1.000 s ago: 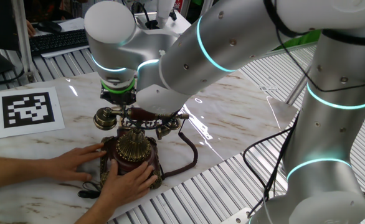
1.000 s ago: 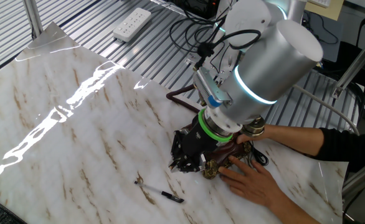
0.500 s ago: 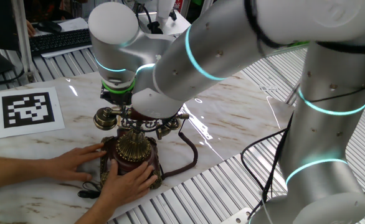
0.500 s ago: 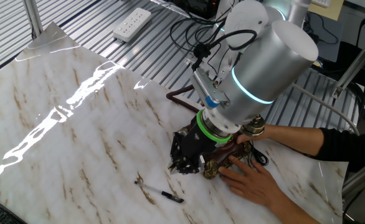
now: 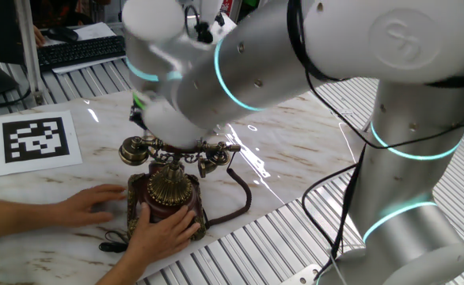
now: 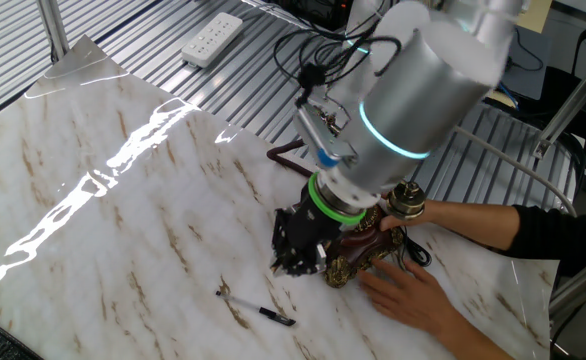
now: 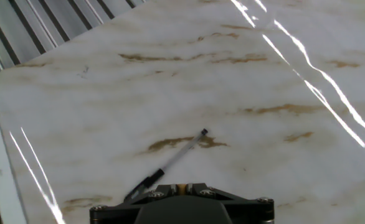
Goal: Dial a number on an old rotary phone
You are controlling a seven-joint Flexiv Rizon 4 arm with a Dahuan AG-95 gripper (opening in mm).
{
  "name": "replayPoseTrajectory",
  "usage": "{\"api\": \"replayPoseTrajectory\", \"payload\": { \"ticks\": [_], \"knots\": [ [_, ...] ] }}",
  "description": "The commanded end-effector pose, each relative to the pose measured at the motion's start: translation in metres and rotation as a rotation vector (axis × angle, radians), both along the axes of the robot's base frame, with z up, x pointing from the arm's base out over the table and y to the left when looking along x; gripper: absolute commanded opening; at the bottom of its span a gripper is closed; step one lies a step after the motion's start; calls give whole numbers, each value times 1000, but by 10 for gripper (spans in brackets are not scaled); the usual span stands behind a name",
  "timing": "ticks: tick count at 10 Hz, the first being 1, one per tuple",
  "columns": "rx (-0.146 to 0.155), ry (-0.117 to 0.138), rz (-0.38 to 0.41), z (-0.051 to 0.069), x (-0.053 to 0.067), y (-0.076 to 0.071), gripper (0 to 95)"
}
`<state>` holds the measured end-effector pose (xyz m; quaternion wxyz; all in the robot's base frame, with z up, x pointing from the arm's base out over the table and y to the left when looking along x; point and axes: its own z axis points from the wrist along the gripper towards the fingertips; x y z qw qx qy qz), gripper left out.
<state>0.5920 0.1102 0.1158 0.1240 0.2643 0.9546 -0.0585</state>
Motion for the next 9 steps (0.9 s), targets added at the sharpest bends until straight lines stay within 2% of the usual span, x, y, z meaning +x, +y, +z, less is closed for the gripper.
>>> {"api": "replayPoseTrajectory", "payload": {
  "ticks": [1,3,5,9],
  "knots": [
    [212,272,-27,28,-2,4,0],
    [209,310,-11,32,-4,5,0],
    [224,361,-1,40,-9,1,0],
    [243,393,31,53,-21,-16,0]
  ]
}}
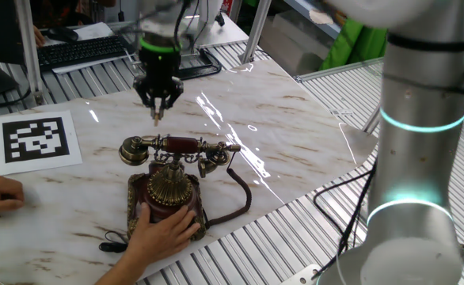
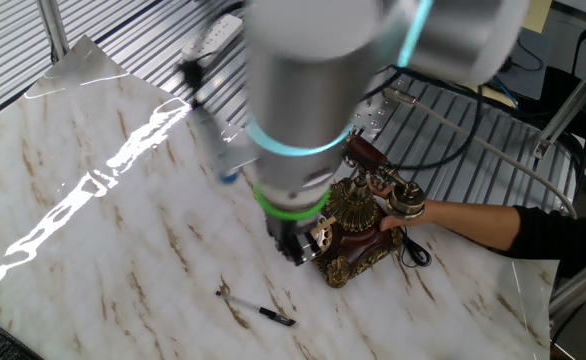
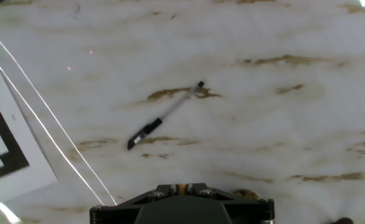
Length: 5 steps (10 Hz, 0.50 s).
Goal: Dial a number on an old rotary phone
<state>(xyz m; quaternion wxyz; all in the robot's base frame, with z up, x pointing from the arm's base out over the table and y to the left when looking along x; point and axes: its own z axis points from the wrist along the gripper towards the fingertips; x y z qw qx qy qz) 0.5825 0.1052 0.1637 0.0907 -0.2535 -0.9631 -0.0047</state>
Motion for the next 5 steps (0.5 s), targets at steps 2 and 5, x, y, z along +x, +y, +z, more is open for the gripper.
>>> {"api": "replayPoseTrajectory", "payload": {
  "ticks": [2,5],
  "knots": [
    [16,9,44,8,-16,-19,0],
    [13,10,47,8,-23,-33,0]
  ]
}}
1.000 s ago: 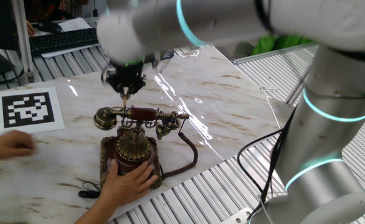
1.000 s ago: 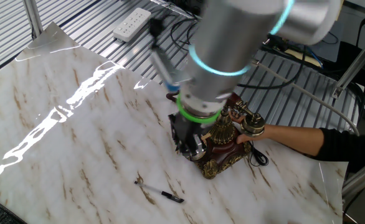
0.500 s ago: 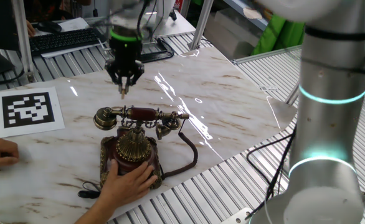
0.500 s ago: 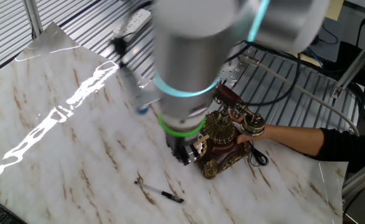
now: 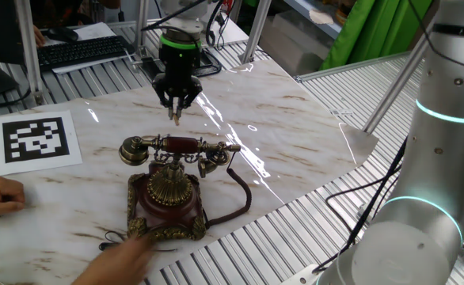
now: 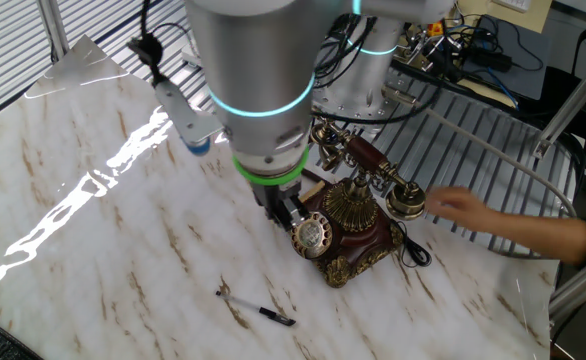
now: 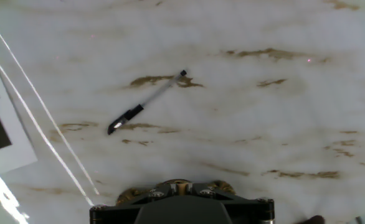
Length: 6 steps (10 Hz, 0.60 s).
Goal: Dial a number on an old rotary phone
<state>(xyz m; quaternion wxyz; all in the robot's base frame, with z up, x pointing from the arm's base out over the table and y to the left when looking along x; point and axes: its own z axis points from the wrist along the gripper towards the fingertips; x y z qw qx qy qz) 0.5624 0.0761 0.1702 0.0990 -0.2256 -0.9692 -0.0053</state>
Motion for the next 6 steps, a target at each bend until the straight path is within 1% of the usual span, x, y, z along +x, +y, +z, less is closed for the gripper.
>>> {"api": "replayPoseTrajectory", "payload": {
  "ticks": [1,3,4,6],
  "knots": [
    [3,-4,-7,2,-4,-7,0],
    [9,-2,-8,0,-9,-16,0],
    [10,-1,-12,0,-10,-17,0],
    [7,3,-26,-2,-18,-20,0]
  ]
}}
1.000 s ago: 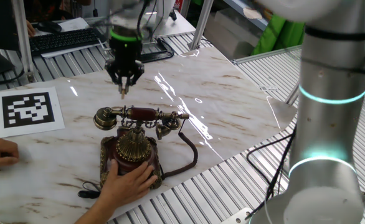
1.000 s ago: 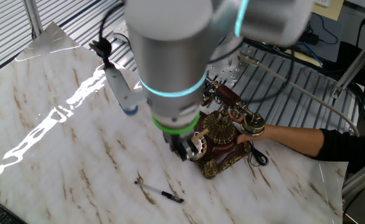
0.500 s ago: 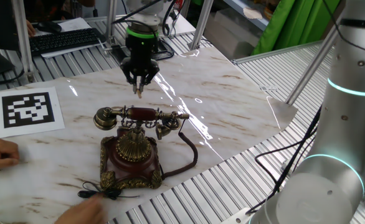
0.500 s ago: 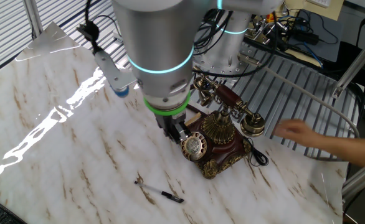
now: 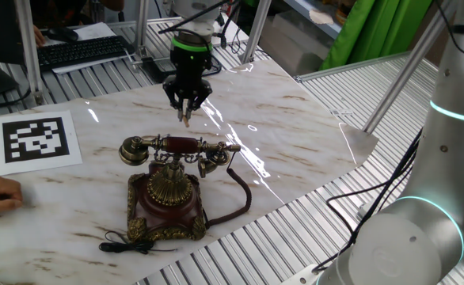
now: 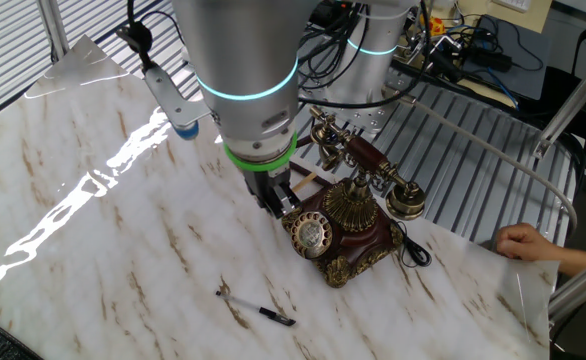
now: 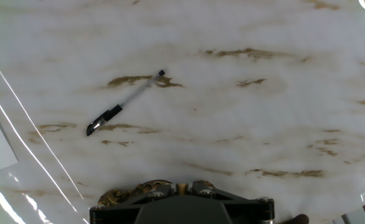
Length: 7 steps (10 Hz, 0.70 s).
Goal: Dial a number on an old rotary phone
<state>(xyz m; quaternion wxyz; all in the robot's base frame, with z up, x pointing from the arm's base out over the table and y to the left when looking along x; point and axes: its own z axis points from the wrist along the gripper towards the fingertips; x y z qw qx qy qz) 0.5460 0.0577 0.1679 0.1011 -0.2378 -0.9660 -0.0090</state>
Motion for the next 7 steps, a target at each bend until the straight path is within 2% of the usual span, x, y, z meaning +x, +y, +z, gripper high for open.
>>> {"api": "replayPoseTrajectory", "payload": {
  "ticks": [1,7],
  "knots": [
    [3,-1,6,1,-5,-2,0],
    [8,-5,8,-1,-7,-3,0]
  ]
}}
